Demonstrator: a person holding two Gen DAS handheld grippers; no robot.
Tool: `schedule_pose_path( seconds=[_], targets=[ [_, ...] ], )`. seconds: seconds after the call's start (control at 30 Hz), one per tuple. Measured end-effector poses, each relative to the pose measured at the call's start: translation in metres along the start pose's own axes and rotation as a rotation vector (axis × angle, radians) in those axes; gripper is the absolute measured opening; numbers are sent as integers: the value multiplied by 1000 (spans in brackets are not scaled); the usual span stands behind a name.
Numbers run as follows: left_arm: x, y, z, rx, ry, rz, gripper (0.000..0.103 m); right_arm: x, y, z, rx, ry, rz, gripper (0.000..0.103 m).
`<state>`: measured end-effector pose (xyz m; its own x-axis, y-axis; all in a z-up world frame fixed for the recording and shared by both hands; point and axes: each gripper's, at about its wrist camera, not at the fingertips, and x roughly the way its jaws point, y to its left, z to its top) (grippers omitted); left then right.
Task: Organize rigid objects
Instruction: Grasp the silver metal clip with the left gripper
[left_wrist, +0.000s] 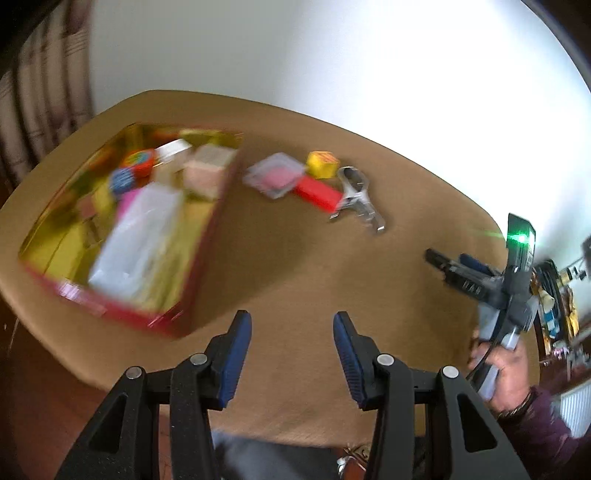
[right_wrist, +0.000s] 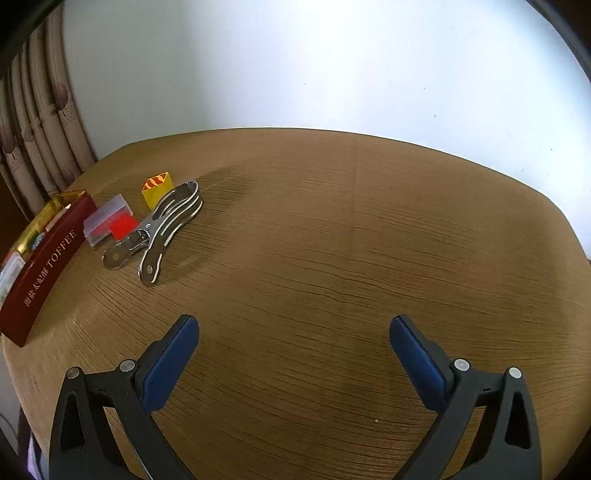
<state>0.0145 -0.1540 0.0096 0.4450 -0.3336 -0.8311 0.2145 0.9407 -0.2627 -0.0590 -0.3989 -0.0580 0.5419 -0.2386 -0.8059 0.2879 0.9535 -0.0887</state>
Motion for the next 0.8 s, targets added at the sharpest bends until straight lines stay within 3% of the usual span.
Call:
schedule_pose_path(
  seconds=[0.1, 0.3, 0.5, 0.8],
  targets=[
    [18, -18, 30, 11, 36, -46, 47, -4, -5, -3, 23, -17, 28, 103],
    [62, -42, 98, -66, 112, -186, 47, -10, -10, -4, 45, -40, 78, 103],
    [109, -68, 150, -103, 183, -249, 47, -14, -11, -4, 46, -52, 114, 103],
    [171, -105, 182, 30, 288, -133, 47, -19, -12, -6, 61, -85, 160, 103]
  ],
)
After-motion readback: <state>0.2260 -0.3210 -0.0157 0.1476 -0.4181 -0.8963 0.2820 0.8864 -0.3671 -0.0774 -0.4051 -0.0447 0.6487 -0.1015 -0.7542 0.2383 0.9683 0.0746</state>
